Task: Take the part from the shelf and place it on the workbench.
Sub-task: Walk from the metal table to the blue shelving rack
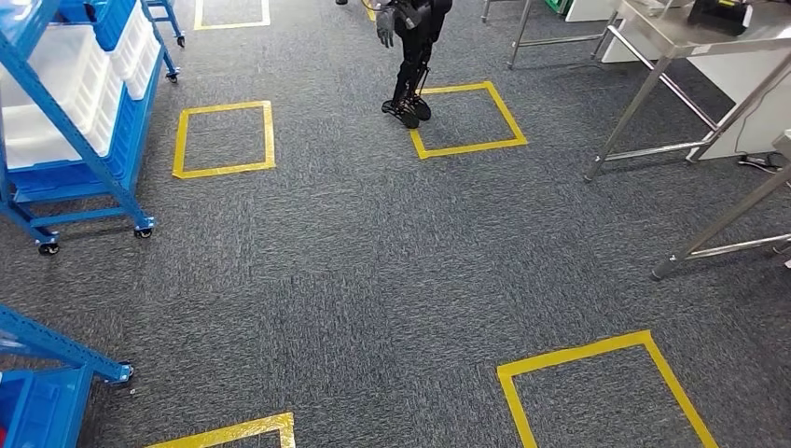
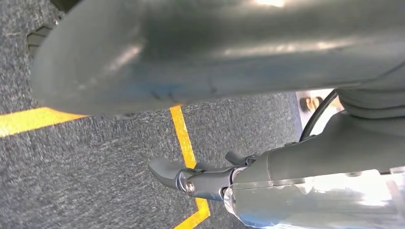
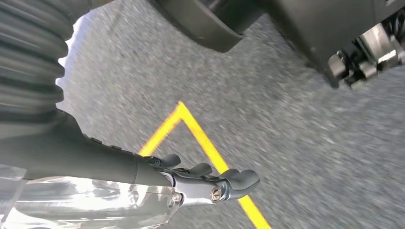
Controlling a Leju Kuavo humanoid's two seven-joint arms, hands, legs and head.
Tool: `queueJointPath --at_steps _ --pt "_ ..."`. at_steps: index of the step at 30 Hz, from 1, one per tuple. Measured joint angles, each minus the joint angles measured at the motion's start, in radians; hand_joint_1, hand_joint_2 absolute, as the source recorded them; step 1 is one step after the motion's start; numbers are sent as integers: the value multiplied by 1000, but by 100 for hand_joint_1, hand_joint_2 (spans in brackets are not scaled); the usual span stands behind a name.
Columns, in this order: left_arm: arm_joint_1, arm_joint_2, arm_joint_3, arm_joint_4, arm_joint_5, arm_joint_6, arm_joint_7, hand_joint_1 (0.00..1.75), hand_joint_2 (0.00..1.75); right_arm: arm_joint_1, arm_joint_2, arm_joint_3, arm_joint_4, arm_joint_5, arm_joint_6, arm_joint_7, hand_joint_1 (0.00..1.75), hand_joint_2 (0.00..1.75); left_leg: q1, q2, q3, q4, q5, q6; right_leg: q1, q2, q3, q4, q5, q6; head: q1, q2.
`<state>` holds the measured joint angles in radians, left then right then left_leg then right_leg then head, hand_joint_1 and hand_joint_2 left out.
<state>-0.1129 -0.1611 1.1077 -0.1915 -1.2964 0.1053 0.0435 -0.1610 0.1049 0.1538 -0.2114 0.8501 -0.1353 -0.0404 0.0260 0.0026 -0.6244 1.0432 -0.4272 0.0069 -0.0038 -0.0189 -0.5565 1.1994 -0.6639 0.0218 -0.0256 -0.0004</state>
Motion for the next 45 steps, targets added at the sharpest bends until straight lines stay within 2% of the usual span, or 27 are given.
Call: queueJointPath --at_steps 1,3,4,6,8,10,11,13,15,17,18,19,22,23,25,26,28,30,32,33,35,37,39,40,42,43,45 --pt "-1 1 0 0 1 0 0 0 0 -2 0 0 0 -1 0 -2 0 175 -2 -10 -2 0 1 2 0 6 -26 53 -17 0 0 0" --pt "-1 2 1 0 1 0 0 0 0 -4 0 -1 0 -1 0 -3 0 175 -4 -35 -4 0 4 2 0 11 -34 65 8 -4 0 0" --pt "-1 3 2 0 1 0 0 0 0 -3 0 -1 0 0 0 -3 0 175 -4 -49 -4 0 6 1 -1 18 -13 17 46 -7 0 0" --pt "-1 3 5 0 1 1 0 0 0 2 0 -1 0 3 2 -4 0 175 -4 -74 -6 0 12 -6 -1 58 40 -110 110 -15 0 0" --pt "-2 3 7 0 2 2 1 0 0 5 0 -1 0 6 3 -5 0 175 -1 -92 -14 -2 22 -19 1 93 61 -175 127 -21 0 0" --pt "0 3 9 0 3 2 1 0 0 4 1 -1 0 9 3 -7 0 175 2 -109 -19 -11 34 -35 6 86 60 -186 131 -28 0 0" --pt "1 3 10 0 4 2 1 0 0 3 2 -1 0 10 3 -8 0 175 3 -107 -21 -10 34 -39 6 75 62 -193 137 -34 0 0" --pt "2 3 13 0 4 2 1 0 0 4 5 -1 0 12 3 -11 0 175 -1 -72 -45 38 0 -41 5 50 65 -208 151 -48 0 0" --pt "0 4 15 0 4 2 2 0 0 6 5 -1 0 13 4 -13 0 175 -4 -30 -97 163 -73 -39 9 21 61 -211 155 -57 0 0" --pt "1 5 16 0 4 2 2 0 0 7 5 -2 0 13 6 -13 0 175 -4 -17 -128 261 -115 -41 14 -8 55 -209 156 -59 0 0" --pt "2 5 16 0 4 2 3 0 0 7 5 -2 0 13 6 -13 0 175 -4 -13 -117 258 -109 -40 16 -21 53 -207 155 -59 0 0" --pt "3 6 16 0 4 3 5 0 0 7 5 -2 0 13 7 -13 0 175 -5 -7 -84 215 -89 -39 17 -34 53 -206 155 -58 0 0" --pt "0 10 17 0 6 5 8 0 0 7 5 -2 0 16 12 -14 0 175 -16 45 35 22 -33 -20 23 -66 53 -197 147 -51 0 0" --pt "-1 11 18 0 9 7 8 0 0 7 5 -3 0 18 14 -14 0 175 -20 55 51 -7 -30 -13 25 -74 53 -195 145 -47 0 0" --pt "1 12 22 0 17 11 9 0 0 3 5 -3 0 22 19 -14 0 175 -22 45 50 -17 -29 -2 26 -90 54 -195 143 -40 0 0" --pt "2 12 25 0 20 14 10 0 0 0 5 -3 -1 24 20 -14 0 175 -21 37 50 -22 -25 2 24 -85 55 -192 140 -35 0 0" --pt "2 13 30 0 25 18 11 0 0 -2 5 -4 -1 26 21 -16 0 175 -16 21 51 -34 -17 13 18 -43 37 -149 107 -22 0 0" --pt "-2 14 35 0 26 20 11 0 0 -5 5 -5 -2 26 22 -19 0 175 -15 6 49 -38 -12 19 9 3 -16 -32 44 -10 0 0" --pt "-4 14 39 0 27 21 11 0 0 -11 5 -7 -2 26 22 -20 0 175 -15 -12 47 -38 -11 19 1 12 -63 76 9 -2 0 0" --pt "-3 14 41 0 27 21 11 0 0 -12 5 -8 -2 26 22 -21 0 175 -14 -23 48 -37 -10 17 -3 14 -64 82 21 0 0 0" --pt "-2 14 42 0 28 21 11 0 0 -9 4 -9 -3 26 22 -21 0 175 -12 -49 50 -36 -8 12 -12 25 -16 -18 94 3 0 0" --pt "-5 14 43 0 30 21 10 0 0 -1 3 -10 -2 26 22 -21 0 175 -11 -74 46 -33 -5 1 -18 64 38 -141 144 1 0 0" --pt "-7 14 45 0 34 21 9 0 0 3 2 -11 -2 26 21 -23 0 175 -9 -91 34 -33 3 -14 -15 87 52 -185 145 -7 0 0" --pt "-6 15 47 0 36 21 9 0 0 3 2 -11 -2 26 21 -23 0 175 -7 -99 29 -34 8 -22 -12 81 51 -192 145 -13 0 0" --pt "-2 15 51 0 39 22 8 0 0 2 3 -12 -3 26 21 -24 0 175 -5 -87 20 -24 2 -32 -11 62 52 -201 153 -31 0 0" --pt "-1 15 53 0 40 23 8 0 0 3 3 -12 -3 26 21 -24 0 175 -5 -67 6 3 -16 -34 -10 49 54 -206 157 -41 0 0" --pt "-4 14 56 0 41 24 8 0 0 5 2 -13 -3 26 21 -24 0 175 -5 -26 -45 116 -78 -33 -4 23 54 -211 160 -53 0 0"
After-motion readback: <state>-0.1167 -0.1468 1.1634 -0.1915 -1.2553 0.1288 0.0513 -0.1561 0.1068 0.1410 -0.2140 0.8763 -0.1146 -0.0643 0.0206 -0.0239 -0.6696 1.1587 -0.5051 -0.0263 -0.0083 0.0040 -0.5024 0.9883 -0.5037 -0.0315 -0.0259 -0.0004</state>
